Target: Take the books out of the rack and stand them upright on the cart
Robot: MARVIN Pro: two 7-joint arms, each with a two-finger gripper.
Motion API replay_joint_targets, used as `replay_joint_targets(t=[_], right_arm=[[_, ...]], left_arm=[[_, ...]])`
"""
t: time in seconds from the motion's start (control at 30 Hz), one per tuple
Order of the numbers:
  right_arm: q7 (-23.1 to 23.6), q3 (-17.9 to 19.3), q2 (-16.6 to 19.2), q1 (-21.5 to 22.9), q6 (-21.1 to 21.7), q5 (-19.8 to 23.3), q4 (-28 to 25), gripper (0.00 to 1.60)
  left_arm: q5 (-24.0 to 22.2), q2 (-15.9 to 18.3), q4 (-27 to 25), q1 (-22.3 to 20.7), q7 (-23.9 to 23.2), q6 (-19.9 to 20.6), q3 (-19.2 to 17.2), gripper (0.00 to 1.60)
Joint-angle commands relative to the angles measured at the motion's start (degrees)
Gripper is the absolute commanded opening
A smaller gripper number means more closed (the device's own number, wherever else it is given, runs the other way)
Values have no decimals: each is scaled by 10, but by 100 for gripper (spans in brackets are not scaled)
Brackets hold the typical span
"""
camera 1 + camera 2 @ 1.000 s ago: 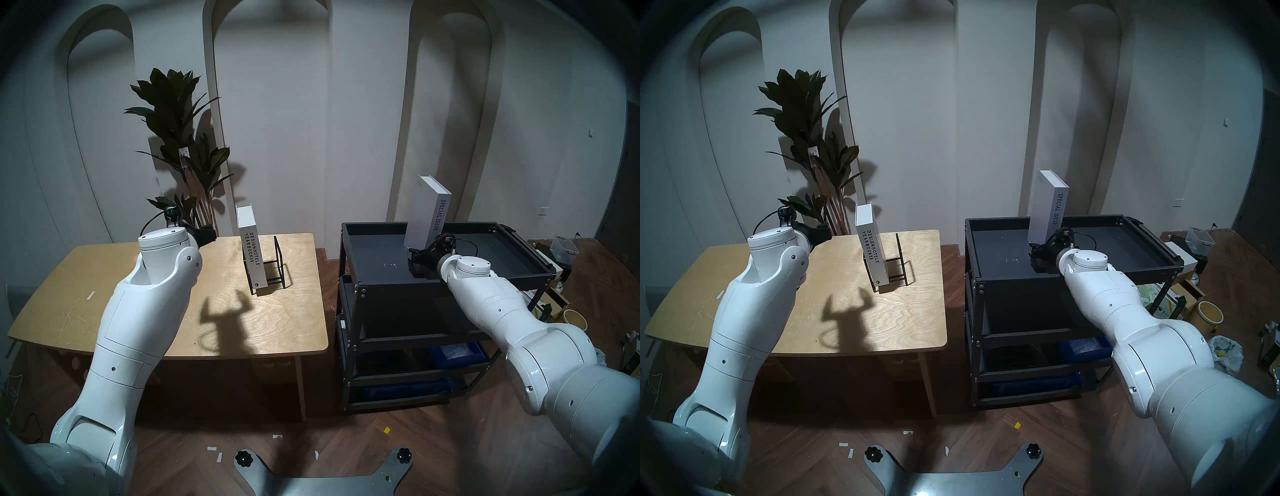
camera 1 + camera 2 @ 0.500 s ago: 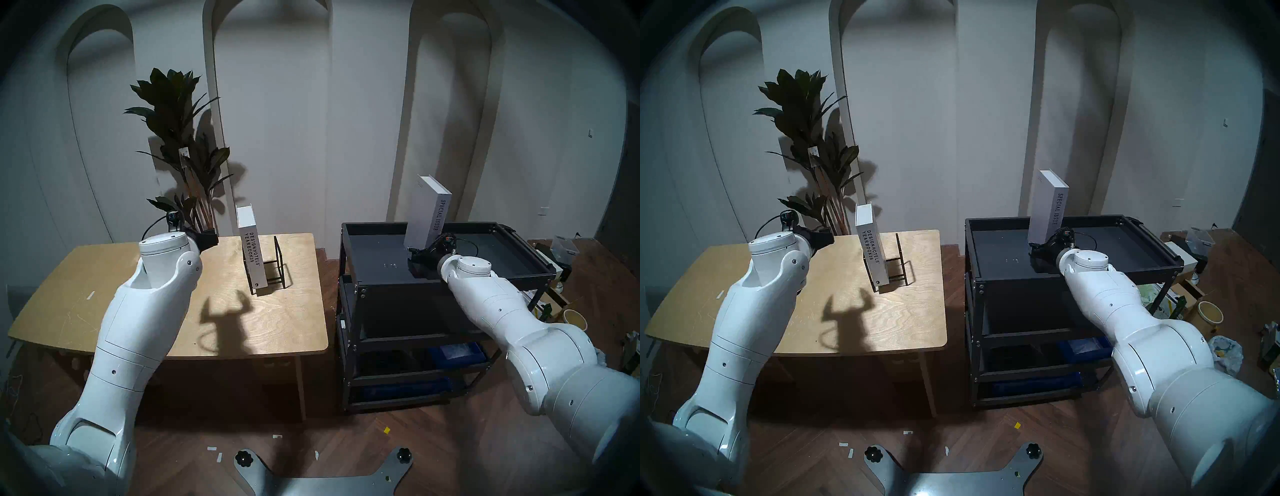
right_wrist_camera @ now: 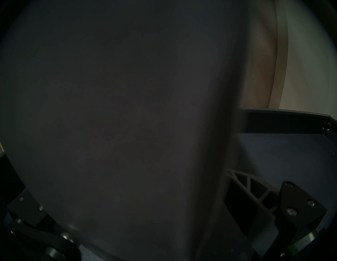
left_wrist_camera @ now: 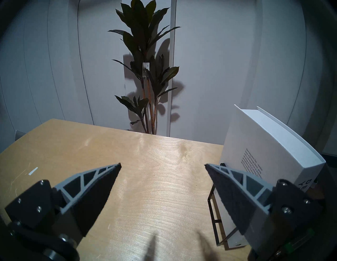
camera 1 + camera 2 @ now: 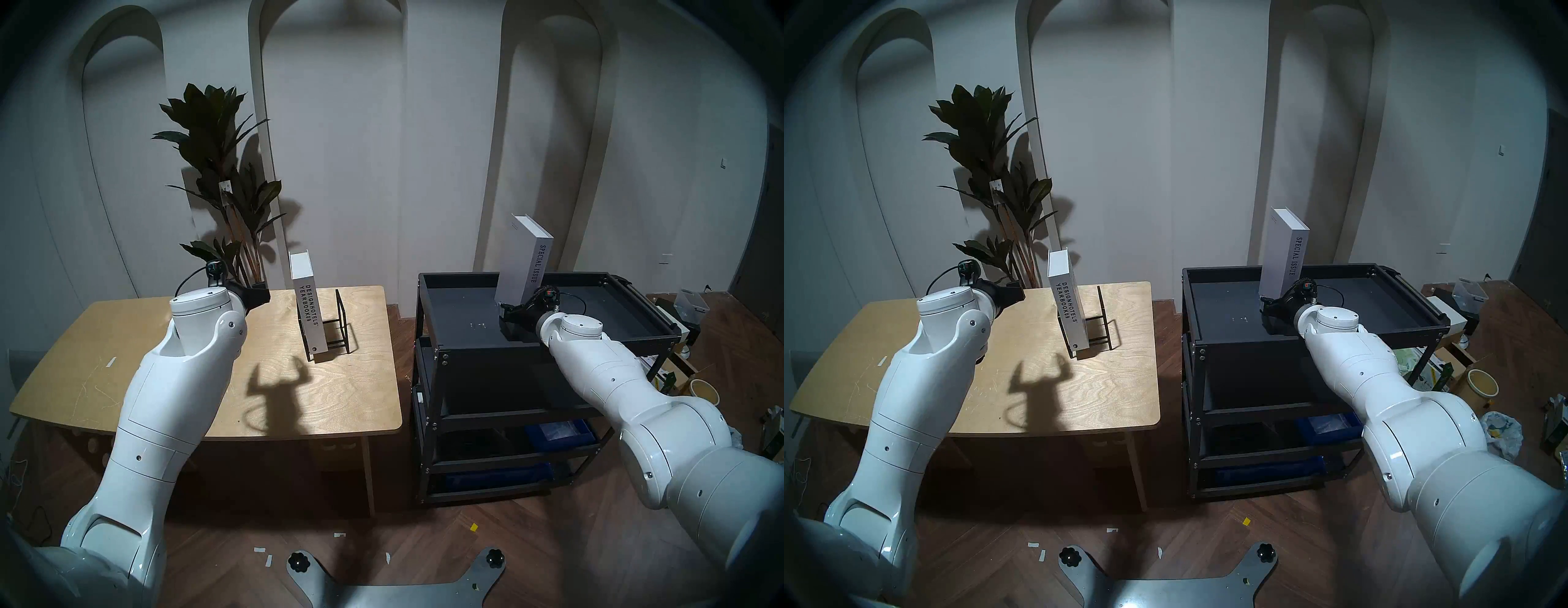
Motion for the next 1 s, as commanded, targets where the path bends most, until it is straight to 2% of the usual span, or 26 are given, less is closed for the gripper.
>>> replay_joint_targets(t=[0.0,0.93,0.97], right_arm=[[9,12,-16,59,-21,9,-59,160],[20,21,-16,60,-25,20,-64,160],[20,22,-18,53,-25,20,-49,160]], left_arm=[[-1,4,-10,-3,-9,-12,-8,160],[2,17,-6,11,-37,-48,-34,160],[2,18,-6,11,-37,-49,-34,160]])
